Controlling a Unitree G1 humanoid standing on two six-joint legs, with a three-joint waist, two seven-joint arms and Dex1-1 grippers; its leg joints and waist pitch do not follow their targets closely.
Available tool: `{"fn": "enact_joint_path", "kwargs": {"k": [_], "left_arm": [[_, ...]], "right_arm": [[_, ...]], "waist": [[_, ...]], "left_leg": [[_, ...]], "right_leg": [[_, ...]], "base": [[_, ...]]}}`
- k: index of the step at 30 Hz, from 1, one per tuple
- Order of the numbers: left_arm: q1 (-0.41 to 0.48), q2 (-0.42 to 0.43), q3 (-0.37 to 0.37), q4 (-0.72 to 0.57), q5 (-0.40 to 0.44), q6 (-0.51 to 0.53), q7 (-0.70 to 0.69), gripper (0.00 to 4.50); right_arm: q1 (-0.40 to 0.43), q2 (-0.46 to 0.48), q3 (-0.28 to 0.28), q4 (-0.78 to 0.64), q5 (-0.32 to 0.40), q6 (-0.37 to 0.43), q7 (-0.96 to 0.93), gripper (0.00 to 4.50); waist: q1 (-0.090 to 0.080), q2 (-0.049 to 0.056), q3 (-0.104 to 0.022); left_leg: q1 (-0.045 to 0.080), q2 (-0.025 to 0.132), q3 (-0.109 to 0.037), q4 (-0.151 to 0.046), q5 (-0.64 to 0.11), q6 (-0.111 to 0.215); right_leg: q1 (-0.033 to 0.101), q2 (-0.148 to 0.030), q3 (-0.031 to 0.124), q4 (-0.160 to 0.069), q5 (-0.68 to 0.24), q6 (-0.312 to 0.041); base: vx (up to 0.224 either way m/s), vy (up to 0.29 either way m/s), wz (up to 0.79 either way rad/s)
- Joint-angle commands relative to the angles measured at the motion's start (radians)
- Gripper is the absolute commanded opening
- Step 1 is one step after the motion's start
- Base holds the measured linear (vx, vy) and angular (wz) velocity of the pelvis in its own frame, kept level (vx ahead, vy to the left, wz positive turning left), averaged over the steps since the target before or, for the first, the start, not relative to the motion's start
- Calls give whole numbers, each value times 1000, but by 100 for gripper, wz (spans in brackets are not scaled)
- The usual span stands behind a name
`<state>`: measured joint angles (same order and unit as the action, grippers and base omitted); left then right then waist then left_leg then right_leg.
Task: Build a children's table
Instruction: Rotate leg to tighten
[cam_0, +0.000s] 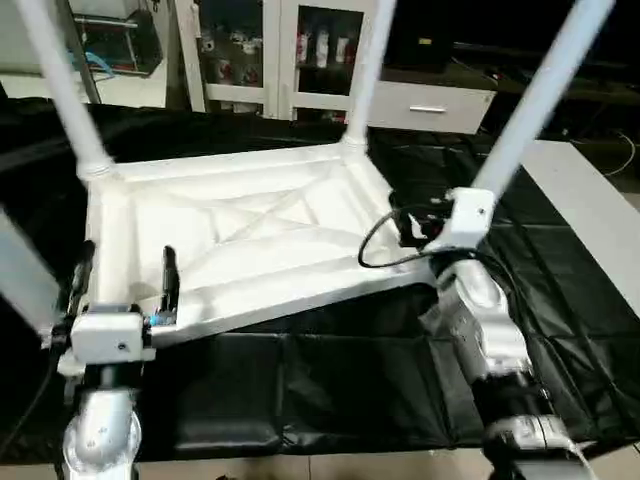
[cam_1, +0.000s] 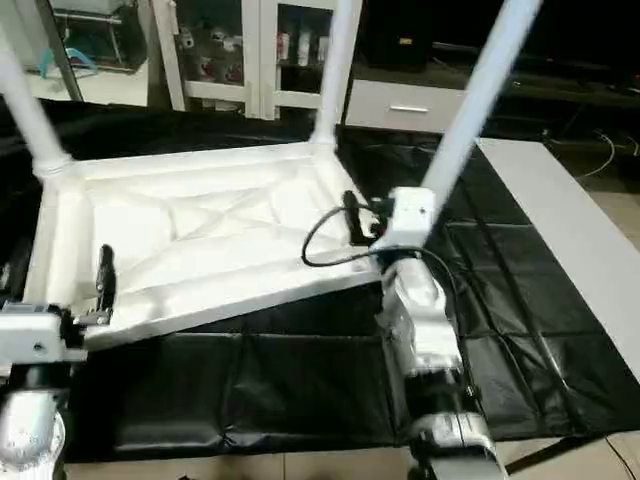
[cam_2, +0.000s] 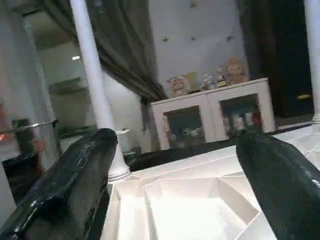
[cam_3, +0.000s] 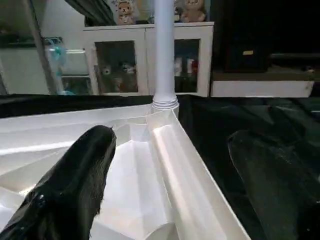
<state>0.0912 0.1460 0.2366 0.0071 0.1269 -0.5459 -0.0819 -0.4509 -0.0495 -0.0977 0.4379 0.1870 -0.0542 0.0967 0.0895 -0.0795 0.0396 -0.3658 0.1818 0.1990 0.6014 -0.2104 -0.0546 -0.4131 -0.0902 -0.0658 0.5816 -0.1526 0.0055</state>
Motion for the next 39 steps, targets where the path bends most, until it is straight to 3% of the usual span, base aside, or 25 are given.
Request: {"fn": "enact_joint_path", "kwargs": {"k": [1, 5, 6, 7, 8, 10, 11, 12, 13, 17, 18, 19, 21, 22, 25, 26, 28, 30, 31, 33, 36, 39], "left_arm": [[-38, 42, 44, 29, -93, 18, -44, 442], [-109, 89, 39, 97, -160, 49, -125, 442], [-192, 135, 45, 175, -188, 61, -182, 442], [-203, 141, 46, 185, -191, 61, -187, 442], [-231, 156, 48, 213, -200, 61, -202, 442], [-299, 188, 43, 287, -229, 67, -247, 442], [-321, 201, 37, 314, -244, 64, -266, 442], [-341, 207, 19, 315, -277, 71, -311, 442], [-338, 203, 13, 297, -287, 79, -317, 442], [-323, 186, 2, 254, -326, 101, -339, 442], [-262, 152, -36, 165, -338, 108, -344, 442], [-220, 128, -59, 114, -328, 103, -327, 442], [-207, 119, -66, 100, -328, 100, -322, 442], [-187, 108, -84, 71, -351, 100, -333, 442], [-155, 96, -116, 17, -400, 114, -358, 442], [-141, 92, -133, -8, -418, 122, -373, 442], [-95, 99, -188, -72, -405, 100, -410, 442], [-80, 47, -119, -75, -308, 0, -300, 442], [-82, 24, -69, -73, -250, -33, -227, 442], [-84, -6, 6, -77, -167, -67, -106, 442], [-71, -16, 37, -91, -148, -84, -73, 442], [-40, -26, 23, -116, -169, -78, -85, 442]], "right_arm": [[53, -55, -107, -30, -13, 10, -97, 402], [96, -50, -100, -75, -33, 15, -126, 402], [128, -40, -99, -110, -44, 25, -148, 402], [133, -38, -98, -115, -45, 28, -150, 402], [144, -34, -95, -130, -49, 33, -155, 402], [170, -19, -77, -168, -52, 53, -150, 402], [178, -13, -66, -183, -52, 62, -146, 402], [188, -6, -30, -206, -43, 58, -98, 402], [190, -7, -10, -216, -45, 55, -76, 402], [193, -8, 22, -238, -37, 56, -28, 402], [200, -19, 82, -266, -20, 65, 63, 402], [201, -24, 111, -278, -11, 71, 110, 402], [201, -23, 115, -281, -4, 75, 122, 402], [200, -27, 122, -290, 0, 81, 141, 402], [199, -32, 135, -298, -5, 76, 159, 402], [199, -34, 139, -300, -4, 76, 169, 402], [198, -30, 148, -304, -3, 74, 188, 402], [198, -32, 159, -303, 1, 79, 210, 402], [199, -37, 164, -302, -1, 83, 218, 402], [200, -44, 168, -299, -4, 94, 231, 402], [205, -59, 173, -289, -17, 88, 240, 402], [206, -75, 171, -279, -47, 47, 238, 402]], "waist": [[-10, 21, -54], [-14, 17, -53], [-14, 16, -52], [-16, 18, -52], [-18, 15, -52], [-17, 19, -54], [-19, 19, -53], [-19, 22, -54], [-19, 28, -55], [-35, 24, -56], [-40, 22, -57], [-44, 18, -52], [-48, 20, -52], [-48, 13, -52], [-51, 12, -48], [-53, 5, -46], [-53, 5, -44], [-57, 3, -45], [-60, -2, -45], [-61, -1, -45], [-59, -1, -45], [-54, 3, -46]], "left_leg": [[32, 47, -17, -86, -214, -6], [29, 48, -20, -92, -248, -41], [31, 45, -18, -92, -255, -45], [35, 43, -17, -91, -272, -45], [26, 43, -21, -94, -273, -45], [31, 42, -20, -92, -271, -49], [25, 42, -23, -94, -271, -51], [27, 43, -23, -94, -275, -58], [28, 44, -23, -94, -281, -62], [22, 47, -22, -92, -279, -56], [20, 52, -24, -90, -279, -47], [13, 55, -23, -91, -276, -35], [14, 54, -21, -90, -285, -25], [13, 53, -23, -90, -290, -19], [14, 55, -23, -92, -314, -27], [14, 56, -23, -93, -327, -32], [12, 57, -25, -95, -336, -33], [10, 57, -25, -93, -325, -28], [8, 57, -24, -92, -323, -26], [8, 57, -27, -92, -322, -24], [11, 56, -28, -90, -326, -27], [14, 58, -26, -89, -318, -29]], "right_leg": [[21, -38, 45, -47, -169, -108], [24, -39, 46, -42, -178, -104], [22, -40, 47, -47, -190, -98], [18, -38, 49, -46, -197, -95], [26, -40, 48, -46, -206, -92], [22, -41, 50, -47, -205, -89], [27, -42, 50, -43, -200, -93], [27, -44, 50, -42, -198, -98], [26, -45, 50, -40, -192, -106], [32, -45, 50, -37, -165, -140], [37, -49, 49, -33, -165, -153], [38, -48, 51, -39, -166, -154], [35, -46, 52, -42, -184, -153], [35, -49, 52, -45, -236, -141], [30, -48, 53, -52, -282, -134], [28, -47, 52, -54, -300, -129], [28, -47, 52, -55, -320, -120], [29, -44, 53, -57, -304, -107], [30, -44, 53, -59, -300, -103], [34, -45, 51, -60, -309, -89], [29, -43, 50, -61, -317, -83], [25, -40, 51, -57, -278, -101]], "base": [[0, 0, 0], [0, 0, 0], [0, 0, 0], [0, 0, 0], [0, 0, 0], [0, 0, 0], [0, 0, 0], [0, 0, 0], [0, 0, 0], [0, 0, 0], [0, 0, 0], [0, 0, 0], [0, 0, 0], [0, 0, 0], [0, 0, 0], [0, 0, 0], [0, 0, 0], [0, 0, 0], [0, 0, 0], [0, 0, 0], [0, 0, 0], [0, 0, 0]]}}
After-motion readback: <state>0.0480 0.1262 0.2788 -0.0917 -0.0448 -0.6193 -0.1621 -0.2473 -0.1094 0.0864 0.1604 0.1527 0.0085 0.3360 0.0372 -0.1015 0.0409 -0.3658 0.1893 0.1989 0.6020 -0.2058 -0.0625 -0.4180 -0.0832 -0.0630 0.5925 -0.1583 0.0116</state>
